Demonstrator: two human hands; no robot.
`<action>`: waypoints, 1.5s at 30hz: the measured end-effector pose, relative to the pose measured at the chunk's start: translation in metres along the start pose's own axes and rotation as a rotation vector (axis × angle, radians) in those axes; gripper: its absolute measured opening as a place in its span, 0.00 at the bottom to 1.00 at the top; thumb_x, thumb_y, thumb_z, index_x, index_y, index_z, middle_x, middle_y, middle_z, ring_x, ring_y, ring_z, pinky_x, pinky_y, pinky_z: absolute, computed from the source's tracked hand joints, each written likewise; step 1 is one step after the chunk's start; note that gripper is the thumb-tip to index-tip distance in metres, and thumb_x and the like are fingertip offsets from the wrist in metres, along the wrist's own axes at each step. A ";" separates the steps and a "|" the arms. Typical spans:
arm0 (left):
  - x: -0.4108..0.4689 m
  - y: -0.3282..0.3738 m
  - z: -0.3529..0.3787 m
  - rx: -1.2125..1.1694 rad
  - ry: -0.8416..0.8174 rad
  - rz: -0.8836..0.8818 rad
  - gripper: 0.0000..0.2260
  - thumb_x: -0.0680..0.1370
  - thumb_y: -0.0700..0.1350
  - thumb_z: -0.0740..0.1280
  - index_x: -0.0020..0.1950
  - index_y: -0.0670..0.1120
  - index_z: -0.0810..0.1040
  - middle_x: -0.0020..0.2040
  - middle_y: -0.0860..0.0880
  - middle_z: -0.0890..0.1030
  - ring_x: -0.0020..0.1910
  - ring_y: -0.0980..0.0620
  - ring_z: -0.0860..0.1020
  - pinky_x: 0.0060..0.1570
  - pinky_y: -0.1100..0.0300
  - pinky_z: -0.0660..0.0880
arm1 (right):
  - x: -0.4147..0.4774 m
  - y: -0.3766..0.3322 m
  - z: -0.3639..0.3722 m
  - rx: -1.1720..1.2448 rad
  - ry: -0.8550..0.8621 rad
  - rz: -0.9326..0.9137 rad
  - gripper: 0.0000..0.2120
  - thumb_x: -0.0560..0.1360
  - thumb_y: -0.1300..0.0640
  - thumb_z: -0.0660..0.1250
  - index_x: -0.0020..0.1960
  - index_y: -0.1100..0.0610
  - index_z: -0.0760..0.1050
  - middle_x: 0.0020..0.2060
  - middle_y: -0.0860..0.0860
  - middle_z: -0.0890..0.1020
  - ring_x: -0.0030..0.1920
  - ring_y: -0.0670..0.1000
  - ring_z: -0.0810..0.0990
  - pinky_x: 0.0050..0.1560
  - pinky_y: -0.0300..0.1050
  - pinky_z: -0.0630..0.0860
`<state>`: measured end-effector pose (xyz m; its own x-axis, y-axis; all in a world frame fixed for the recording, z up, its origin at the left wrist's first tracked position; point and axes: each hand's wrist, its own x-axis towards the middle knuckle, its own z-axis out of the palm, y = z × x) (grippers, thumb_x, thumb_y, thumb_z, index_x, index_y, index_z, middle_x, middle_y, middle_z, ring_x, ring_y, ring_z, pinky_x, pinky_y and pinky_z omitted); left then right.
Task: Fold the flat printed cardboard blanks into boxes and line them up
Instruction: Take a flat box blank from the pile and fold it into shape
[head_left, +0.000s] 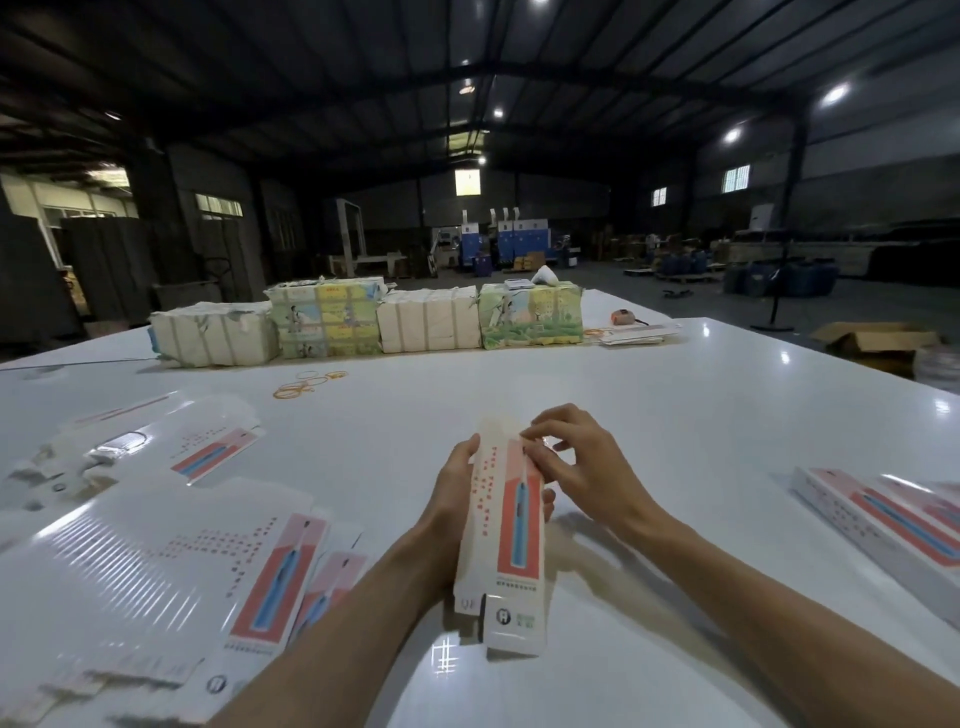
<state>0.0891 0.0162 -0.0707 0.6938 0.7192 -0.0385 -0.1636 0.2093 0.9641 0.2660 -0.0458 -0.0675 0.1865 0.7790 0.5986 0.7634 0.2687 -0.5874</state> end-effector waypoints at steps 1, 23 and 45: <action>0.000 0.000 0.001 -0.005 -0.019 0.002 0.28 0.86 0.61 0.56 0.44 0.45 0.86 0.45 0.37 0.84 0.38 0.40 0.86 0.38 0.52 0.83 | 0.000 -0.001 -0.002 0.027 0.009 0.003 0.07 0.82 0.54 0.69 0.56 0.56 0.84 0.56 0.46 0.79 0.56 0.48 0.80 0.56 0.37 0.80; 0.007 0.002 0.004 0.046 -0.225 -0.117 0.35 0.82 0.68 0.52 0.66 0.39 0.80 0.51 0.39 0.84 0.40 0.42 0.84 0.45 0.50 0.82 | 0.002 -0.015 -0.026 0.299 0.071 0.097 0.02 0.76 0.59 0.77 0.45 0.57 0.87 0.59 0.46 0.80 0.58 0.48 0.81 0.54 0.38 0.81; 0.010 -0.002 0.013 -0.371 -0.305 -0.123 0.28 0.82 0.68 0.57 0.45 0.42 0.75 0.32 0.46 0.74 0.25 0.53 0.75 0.27 0.63 0.76 | -0.016 -0.028 0.001 0.710 -0.155 0.240 0.21 0.81 0.52 0.71 0.72 0.44 0.72 0.55 0.51 0.86 0.59 0.55 0.85 0.61 0.54 0.83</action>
<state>0.1052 0.0148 -0.0694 0.8881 0.4593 -0.0144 -0.2677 0.5426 0.7962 0.2411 -0.0652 -0.0607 0.1679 0.9187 0.3575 0.1224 0.3404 -0.9323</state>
